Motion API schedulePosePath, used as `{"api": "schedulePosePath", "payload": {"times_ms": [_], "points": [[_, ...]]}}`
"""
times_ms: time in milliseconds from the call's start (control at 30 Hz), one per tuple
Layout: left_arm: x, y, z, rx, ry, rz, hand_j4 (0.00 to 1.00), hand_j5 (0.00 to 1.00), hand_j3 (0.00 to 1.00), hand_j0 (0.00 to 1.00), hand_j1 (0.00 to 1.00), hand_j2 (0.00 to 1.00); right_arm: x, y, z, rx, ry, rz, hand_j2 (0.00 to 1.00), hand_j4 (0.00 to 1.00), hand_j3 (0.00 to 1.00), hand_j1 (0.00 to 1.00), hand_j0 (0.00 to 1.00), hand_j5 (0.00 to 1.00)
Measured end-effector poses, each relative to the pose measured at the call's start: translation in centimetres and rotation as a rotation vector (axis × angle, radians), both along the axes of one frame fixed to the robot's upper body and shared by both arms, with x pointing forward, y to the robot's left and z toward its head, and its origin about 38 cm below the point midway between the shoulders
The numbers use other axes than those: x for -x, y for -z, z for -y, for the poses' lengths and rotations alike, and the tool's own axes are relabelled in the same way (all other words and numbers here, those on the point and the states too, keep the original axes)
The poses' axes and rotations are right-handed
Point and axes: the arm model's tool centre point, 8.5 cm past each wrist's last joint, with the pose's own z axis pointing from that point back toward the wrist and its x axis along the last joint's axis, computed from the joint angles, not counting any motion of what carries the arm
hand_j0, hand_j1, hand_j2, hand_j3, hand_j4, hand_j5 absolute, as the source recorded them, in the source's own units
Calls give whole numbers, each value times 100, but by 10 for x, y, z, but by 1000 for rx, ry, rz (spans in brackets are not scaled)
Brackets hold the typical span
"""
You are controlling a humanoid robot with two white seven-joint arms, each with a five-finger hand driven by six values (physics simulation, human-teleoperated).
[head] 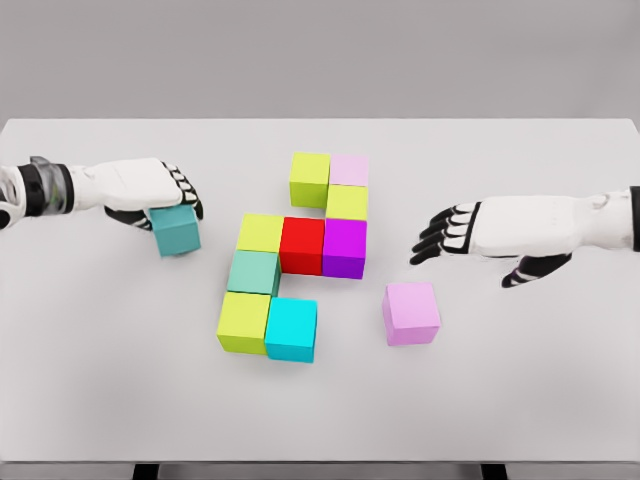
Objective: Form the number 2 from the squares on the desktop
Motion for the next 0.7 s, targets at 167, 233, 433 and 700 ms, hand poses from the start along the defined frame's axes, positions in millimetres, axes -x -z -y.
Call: {"api": "schedulePosePath", "payload": {"times_ms": [167,233,433,700], "points": [[-8,-3,3,5,-11,9,68,68,68,68,68,68,-6,-42,30,43,72,83,99,99,99,99,99,99],[-12,-3,4,8,-17,10,68,68,68,68,68,68,-12,-48,32,99,78,102,99,99,99,99,99,99],[-22,-5,6,14,-34,16,68,68,68,68,68,68,-13,-8,40,271,62,59,99,99,99,99,99,99],[-36,-12,9,22,-57,29,69,69,69,69,69,69,-10,27,26,368,-14,12,99,99,99,99,99,99]]}}
